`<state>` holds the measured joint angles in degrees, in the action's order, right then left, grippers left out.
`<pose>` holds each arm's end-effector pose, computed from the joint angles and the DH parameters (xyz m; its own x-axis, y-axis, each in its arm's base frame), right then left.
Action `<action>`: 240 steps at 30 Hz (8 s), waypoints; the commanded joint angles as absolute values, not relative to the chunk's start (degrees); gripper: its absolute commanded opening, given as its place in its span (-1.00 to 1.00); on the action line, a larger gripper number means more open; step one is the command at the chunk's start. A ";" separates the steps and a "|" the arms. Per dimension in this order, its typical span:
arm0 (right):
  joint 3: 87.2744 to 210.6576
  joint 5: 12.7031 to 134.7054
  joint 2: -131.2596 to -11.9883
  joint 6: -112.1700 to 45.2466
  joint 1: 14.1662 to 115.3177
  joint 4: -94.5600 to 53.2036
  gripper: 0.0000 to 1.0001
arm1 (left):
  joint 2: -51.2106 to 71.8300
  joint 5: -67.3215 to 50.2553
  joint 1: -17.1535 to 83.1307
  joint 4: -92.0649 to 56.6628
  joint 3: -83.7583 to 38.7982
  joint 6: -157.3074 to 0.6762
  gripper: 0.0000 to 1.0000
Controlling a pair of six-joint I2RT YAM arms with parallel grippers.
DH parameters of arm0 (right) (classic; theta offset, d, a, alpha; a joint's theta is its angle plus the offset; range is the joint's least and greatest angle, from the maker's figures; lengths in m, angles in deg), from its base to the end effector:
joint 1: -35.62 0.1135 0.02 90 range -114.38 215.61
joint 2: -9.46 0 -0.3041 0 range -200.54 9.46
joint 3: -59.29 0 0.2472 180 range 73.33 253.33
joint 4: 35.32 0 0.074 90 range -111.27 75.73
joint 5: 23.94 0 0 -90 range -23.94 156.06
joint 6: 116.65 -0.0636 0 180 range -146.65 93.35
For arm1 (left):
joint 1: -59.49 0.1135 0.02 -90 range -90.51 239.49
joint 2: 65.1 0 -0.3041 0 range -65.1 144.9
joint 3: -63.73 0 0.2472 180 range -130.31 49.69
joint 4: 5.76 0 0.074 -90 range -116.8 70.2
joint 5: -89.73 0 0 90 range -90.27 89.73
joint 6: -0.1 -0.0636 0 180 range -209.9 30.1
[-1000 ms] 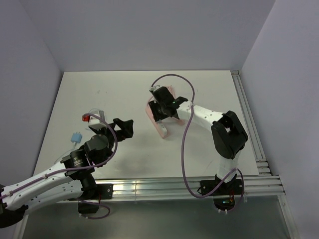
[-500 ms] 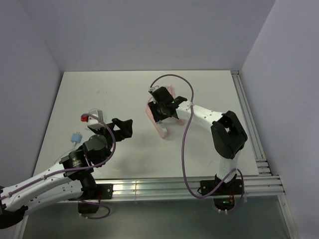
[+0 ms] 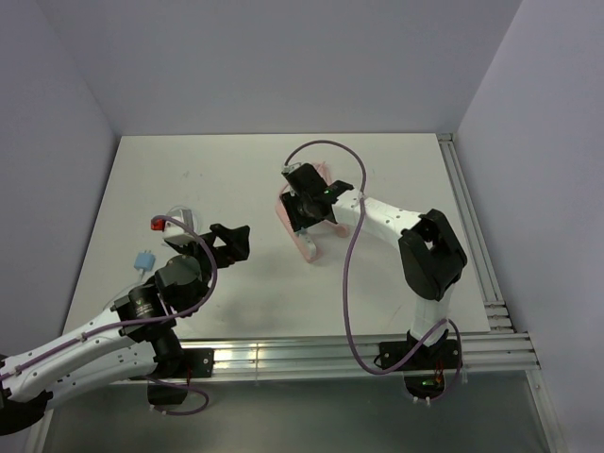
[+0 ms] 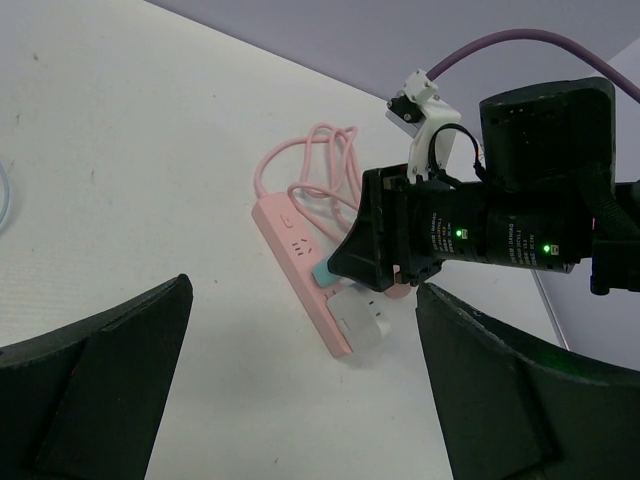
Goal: Insert the plug
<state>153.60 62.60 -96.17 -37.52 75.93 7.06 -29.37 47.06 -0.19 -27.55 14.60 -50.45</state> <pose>0.3271 0.2725 0.2470 -0.7202 -0.3641 -0.5906 -0.4915 0.8685 0.0639 0.1057 -0.0881 0.3313 -0.1953 -0.5191 -0.8321 0.1214 0.8291 -0.5458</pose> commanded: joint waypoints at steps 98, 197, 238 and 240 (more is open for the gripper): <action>126.92 50.96 -97.95 -59.53 84.75 -5.03 -0.97 | -25.46 44.02 0.95 -37.47 5.84 -44.19 0.99; 145.14 73.95 -66.66 -50.64 83.25 -2.98 0.87 | -9.90 -19.76 56.24 -27.56 -7.97 -44.02 -0.99; 136.88 69.77 -73.51 -35.09 92.56 -39.99 0.46 | -12.62 -22.77 41.65 -43.19 -1.03 4.67 -0.99; 137.05 67.74 -74.30 -35.35 93.01 -39.21 0.43 | -12.54 -23.30 41.47 -42.83 -0.85 5.29 -0.99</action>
<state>135.04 73.22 -73.96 -37.28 91.95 -38.79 -11.84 -23.45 41.95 -43.73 1.53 3.20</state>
